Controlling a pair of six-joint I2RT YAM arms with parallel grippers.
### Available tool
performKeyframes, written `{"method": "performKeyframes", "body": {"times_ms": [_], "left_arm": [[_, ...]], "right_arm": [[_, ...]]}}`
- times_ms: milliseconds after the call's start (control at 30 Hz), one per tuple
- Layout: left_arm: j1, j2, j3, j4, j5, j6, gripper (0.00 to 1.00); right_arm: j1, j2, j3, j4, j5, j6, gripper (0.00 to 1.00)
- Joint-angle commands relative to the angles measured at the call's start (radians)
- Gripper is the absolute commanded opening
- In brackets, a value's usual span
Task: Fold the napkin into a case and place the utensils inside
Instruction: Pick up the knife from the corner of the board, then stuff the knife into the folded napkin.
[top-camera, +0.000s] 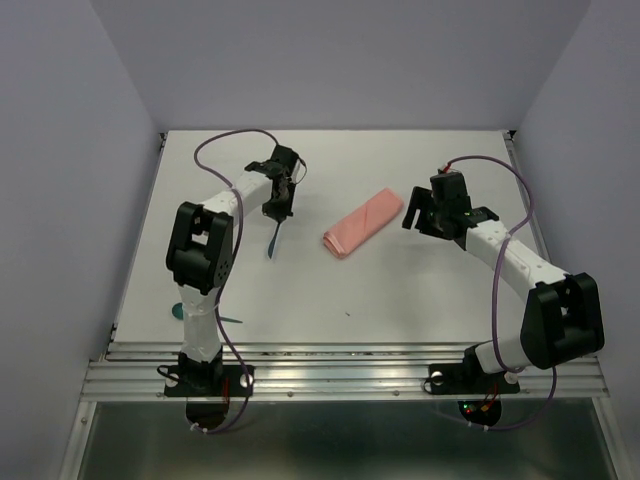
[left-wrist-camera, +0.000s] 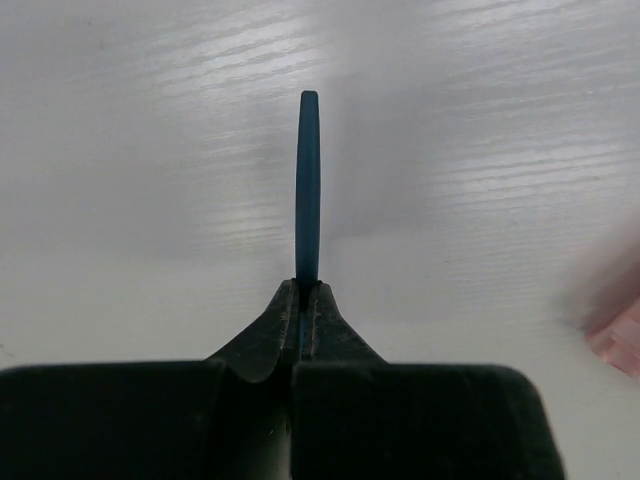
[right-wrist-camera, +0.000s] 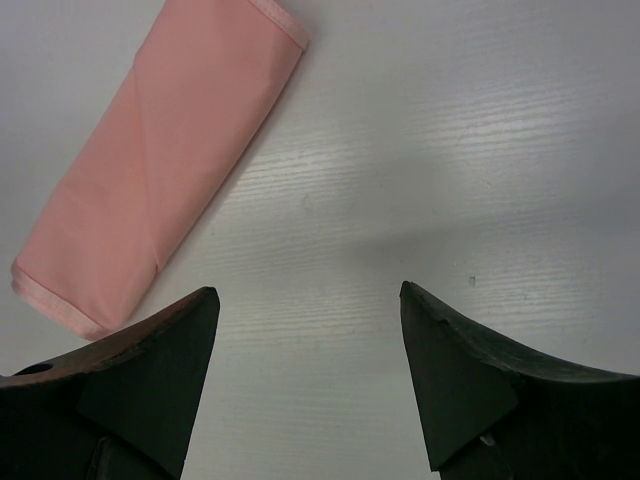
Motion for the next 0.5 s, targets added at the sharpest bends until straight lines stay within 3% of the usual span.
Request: {"method": "performKeyframes", "body": {"times_ms": [0,467], "left_arm": [[-0.029,-0.069,0.059,-0.02,0.009,0.054,0.0],[-0.168,-0.08,0.162,0.037,0.17,0.252,0.0]], "right_arm": [[0.007,-0.01,0.038,0.005,0.008,0.001,0.78],[0.007,0.033,0.077,-0.036,-0.012,0.003,0.81]]}}
